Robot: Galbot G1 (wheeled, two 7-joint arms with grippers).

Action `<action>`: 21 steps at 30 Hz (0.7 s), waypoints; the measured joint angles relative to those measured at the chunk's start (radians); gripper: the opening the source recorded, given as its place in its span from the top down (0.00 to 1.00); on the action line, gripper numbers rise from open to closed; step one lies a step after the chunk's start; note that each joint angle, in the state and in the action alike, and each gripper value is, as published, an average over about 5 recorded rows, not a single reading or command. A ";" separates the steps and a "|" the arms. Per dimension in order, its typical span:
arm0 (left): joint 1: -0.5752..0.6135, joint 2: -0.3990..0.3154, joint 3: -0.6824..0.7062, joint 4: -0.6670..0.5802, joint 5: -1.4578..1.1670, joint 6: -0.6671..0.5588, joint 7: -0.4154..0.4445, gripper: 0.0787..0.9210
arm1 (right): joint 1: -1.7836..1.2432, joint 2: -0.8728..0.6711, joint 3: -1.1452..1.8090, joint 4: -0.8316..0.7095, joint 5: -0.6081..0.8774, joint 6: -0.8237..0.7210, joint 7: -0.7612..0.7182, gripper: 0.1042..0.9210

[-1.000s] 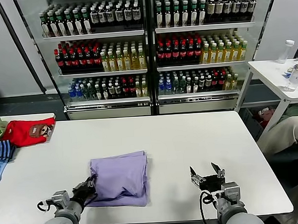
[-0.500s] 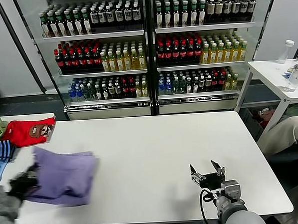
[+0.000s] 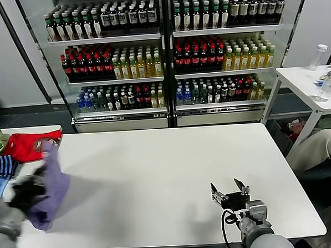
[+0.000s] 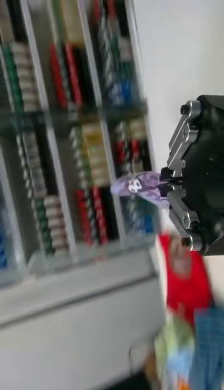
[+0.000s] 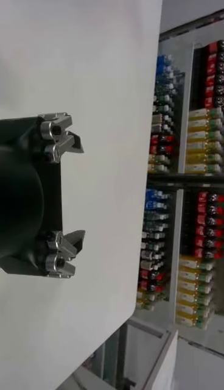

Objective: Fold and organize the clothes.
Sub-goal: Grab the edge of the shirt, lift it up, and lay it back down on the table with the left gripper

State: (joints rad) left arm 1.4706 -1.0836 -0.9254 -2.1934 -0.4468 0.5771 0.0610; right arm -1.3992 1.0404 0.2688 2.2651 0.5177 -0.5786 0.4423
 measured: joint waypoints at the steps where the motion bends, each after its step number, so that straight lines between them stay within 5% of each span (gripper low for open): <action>1: -0.005 -0.025 0.052 -0.011 0.016 0.000 -0.003 0.97 | -0.003 0.000 0.001 0.002 -0.001 0.000 0.000 0.12; 8: -0.071 -0.201 0.391 -0.023 0.101 -0.015 -0.031 0.89 | -0.018 -0.005 0.011 0.012 -0.005 0.000 -0.001 0.12; 12: -0.132 -0.259 0.490 -0.010 0.117 -0.033 -0.057 0.75 | -0.018 -0.011 0.017 0.013 -0.005 0.000 -0.004 0.12; 21: -0.196 -0.193 0.410 -0.018 0.124 -0.107 -0.076 0.45 | 0.033 -0.023 0.008 -0.015 0.004 0.000 -0.027 0.12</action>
State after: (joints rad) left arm 1.2751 -1.2763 -0.5159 -2.2117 -0.3225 0.4705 -0.0155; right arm -1.3661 1.0174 0.2763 2.2506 0.5214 -0.5786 0.4155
